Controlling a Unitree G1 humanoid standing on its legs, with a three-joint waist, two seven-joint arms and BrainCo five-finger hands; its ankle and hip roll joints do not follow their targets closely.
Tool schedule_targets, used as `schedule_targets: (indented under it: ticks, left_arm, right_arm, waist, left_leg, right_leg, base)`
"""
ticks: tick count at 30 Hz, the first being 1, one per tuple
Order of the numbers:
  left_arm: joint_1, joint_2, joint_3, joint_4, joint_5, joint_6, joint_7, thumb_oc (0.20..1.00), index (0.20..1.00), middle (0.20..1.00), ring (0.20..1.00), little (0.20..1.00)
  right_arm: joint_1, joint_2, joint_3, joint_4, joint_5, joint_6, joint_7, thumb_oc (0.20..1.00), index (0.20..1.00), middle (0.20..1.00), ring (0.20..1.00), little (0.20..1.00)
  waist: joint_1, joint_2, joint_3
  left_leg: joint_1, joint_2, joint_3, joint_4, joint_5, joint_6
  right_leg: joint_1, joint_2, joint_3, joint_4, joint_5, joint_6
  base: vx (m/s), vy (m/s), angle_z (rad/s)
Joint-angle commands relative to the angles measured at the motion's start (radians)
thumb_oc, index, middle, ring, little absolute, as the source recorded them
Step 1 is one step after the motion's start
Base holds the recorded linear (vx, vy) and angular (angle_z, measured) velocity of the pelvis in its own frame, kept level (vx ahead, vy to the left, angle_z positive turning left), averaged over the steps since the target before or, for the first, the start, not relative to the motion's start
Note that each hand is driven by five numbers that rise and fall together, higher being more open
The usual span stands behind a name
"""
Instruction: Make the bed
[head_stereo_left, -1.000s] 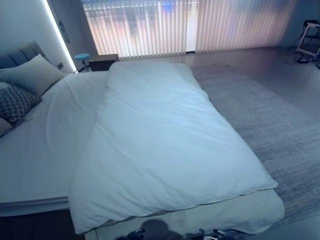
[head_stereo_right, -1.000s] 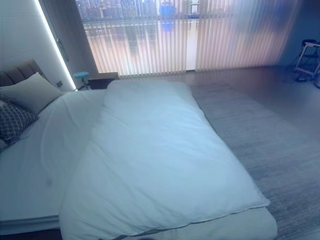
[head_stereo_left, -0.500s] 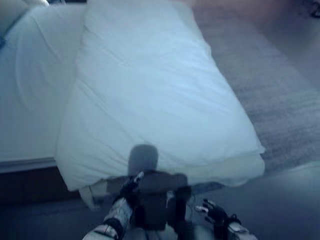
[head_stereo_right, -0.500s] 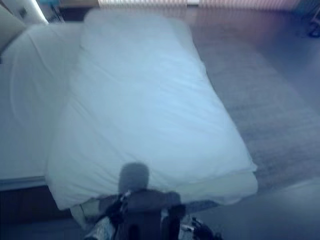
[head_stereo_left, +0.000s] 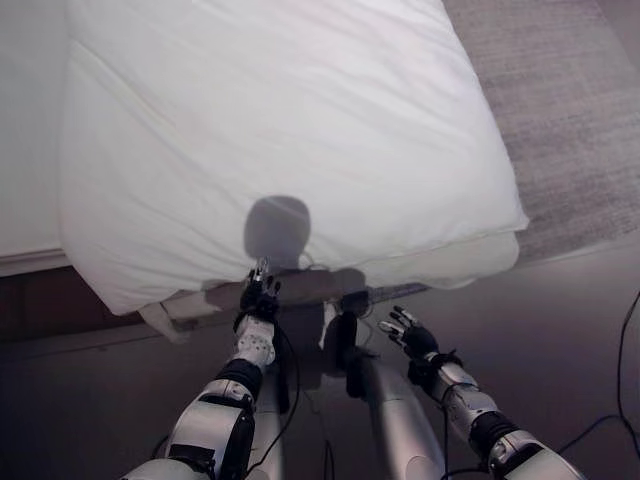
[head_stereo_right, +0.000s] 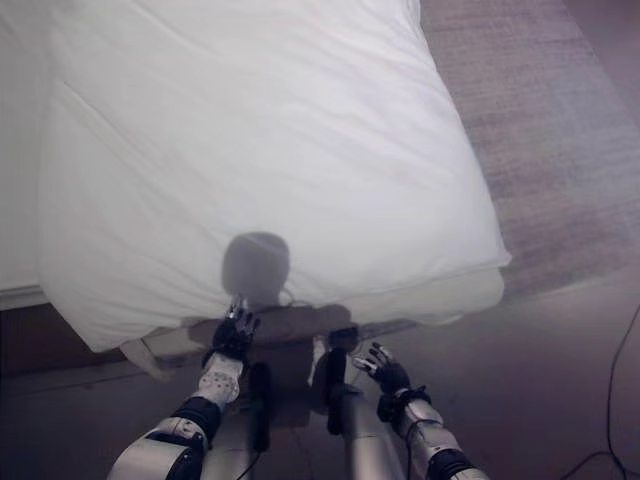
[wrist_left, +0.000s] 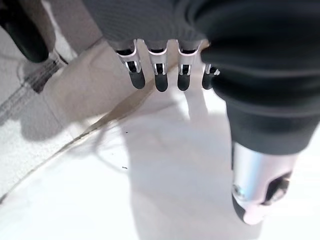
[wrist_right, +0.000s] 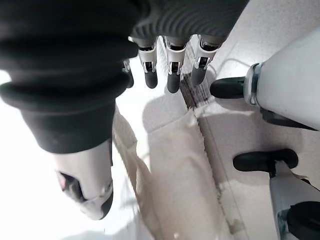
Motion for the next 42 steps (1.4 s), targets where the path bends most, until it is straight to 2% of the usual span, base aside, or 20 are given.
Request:
schedule_targets:
  ticks: [1, 10, 16, 25, 26, 27, 28, 35, 42]
  left_arm:
    - [-0.042, -0.01, 0.038, -0.01, -0.047, -0.034, 0.01, 1.0, 1.0, 1.0, 1.0, 1.0]
    - [-0.177, 0.052, 0.083, 0.073, -0.098, -0.027, 0.094, 1.0, 1.0, 1.0, 1.0, 1.0]
    - [-0.271, 0.077, 0.115, 0.111, -0.111, -0.047, 0.165, 1.0, 1.0, 1.0, 1.0, 1.0]
    - [-0.282, 0.078, 0.08, -0.027, -0.107, -0.097, 0.101, 1.0, 1.0, 1.0, 1.0, 1.0]
    - [-0.282, 0.075, 0.074, -0.043, -0.106, -0.099, 0.087, 0.702, 0.702, 0.702, 0.702, 0.702]
    - [-0.277, 0.071, 0.069, -0.049, -0.106, -0.102, 0.083, 0.489, 0.489, 0.489, 0.489, 0.489]
    - [-0.275, 0.066, 0.063, -0.062, -0.109, -0.105, 0.076, 0.2, 0.2, 0.2, 0.2, 0.2]
    - [-0.23, 0.008, 0.01, -0.191, -0.122, -0.146, 0.056, 0.2, 0.2, 0.2, 0.2, 0.2]
    - [-0.152, -0.015, -0.038, -0.3, -0.111, -0.147, 0.042, 0.2, 0.2, 0.2, 0.2, 0.2]
  right_arm:
    - [0.049, 0.002, 0.035, -0.094, 0.041, -0.035, -0.011, 1.0, 1.0, 1.0, 1.0, 1.0]
    - [0.015, -0.004, 0.078, -0.121, 0.031, -0.024, -0.017, 1.0, 1.0, 1.0, 1.0, 1.0]
    - [0.005, -0.017, 0.094, -0.155, 0.03, -0.024, -0.024, 1.0, 1.0, 1.0, 1.0, 1.0]
    - [0.041, -0.021, 0.101, -0.199, 0.032, -0.041, -0.03, 1.0, 1.0, 1.0, 1.0, 1.0]
    - [0.045, -0.019, 0.101, -0.203, 0.033, -0.043, -0.03, 1.0, 1.0, 1.0, 1.0, 1.0]
    - [0.047, -0.018, 0.101, -0.203, 0.032, -0.043, -0.032, 1.0, 1.0, 1.0, 1.0, 1.0]
    - [0.046, -0.014, 0.101, -0.2, 0.034, -0.045, -0.034, 1.0, 1.0, 1.0, 1.0, 1.0]
    - [0.014, 0.026, 0.098, -0.203, 0.089, -0.072, -0.062, 1.0, 1.0, 1.0, 1.0, 1.0]
    - [-0.013, 0.046, 0.085, -0.221, 0.151, -0.094, -0.072, 1.0, 1.0, 1.0, 1.0, 1.0]
  waist:
    - [-0.017, 0.004, -0.086]
    - [-0.046, 0.0, -0.108]
    - [-0.067, -0.002, -0.109]
    - [-0.074, -0.003, -0.115]
    - [-0.073, -0.002, -0.115]
    - [-0.071, -0.001, -0.116]
    - [-0.07, 0.001, -0.115]
    - [-0.047, 0.008, -0.097]
    - [-0.025, 0.021, -0.077]
  left_leg:
    - [-0.122, -0.009, 0.007, 0.012, 0.036, 0.008]
    - [-0.173, -0.004, 0.007, 0.04, 0.027, 0.007]
    - [-0.181, -0.001, 0.008, 0.035, 0.032, 0.004]
    - [-0.189, -0.002, 0.012, 0.025, 0.039, 0.003]
    - [-0.189, -0.003, 0.011, 0.023, 0.04, 0.004]
    - [-0.187, -0.004, 0.012, 0.02, 0.041, 0.004]
    - [-0.186, -0.005, 0.012, 0.016, 0.042, 0.005]
    - [-0.161, -0.015, 0.013, -0.013, 0.054, 0.012]
    - [-0.151, -0.025, 0.008, -0.02, 0.059, 0.021]
  right_leg:
    - [-0.061, -0.043, 0.0, 0.04, -0.026, 0.117]
    - [-0.108, -0.034, 0.01, 0.034, -0.017, 0.114]
    - [-0.11, -0.025, 0.015, 0.015, -0.008, 0.115]
    - [-0.118, -0.025, 0.02, 0.0, 0.003, 0.114]
    - [-0.118, -0.025, 0.02, -0.001, 0.005, 0.114]
    - [-0.119, -0.026, 0.019, -0.001, 0.007, 0.114]
    - [-0.118, -0.026, 0.019, -0.003, 0.008, 0.114]
    - [-0.094, -0.026, 0.024, -0.029, 0.021, 0.116]
    - [-0.08, -0.029, 0.024, -0.035, 0.024, 0.116]
  base:
    - [0.0, 0.0, 0.0]
    - [0.0, 0.017, -0.06]
    - [0.0, -0.001, -0.03]
    - [0.0, 0.0, -0.02]
    - [0.0, 0.0, 0.0]
    - [0.0, 0.0, 0.0]
    - [0.0, 0.0, 0.0]
    - [0.0, 0.0, 0.0]
    - [0.0, 0.0, 0.01]
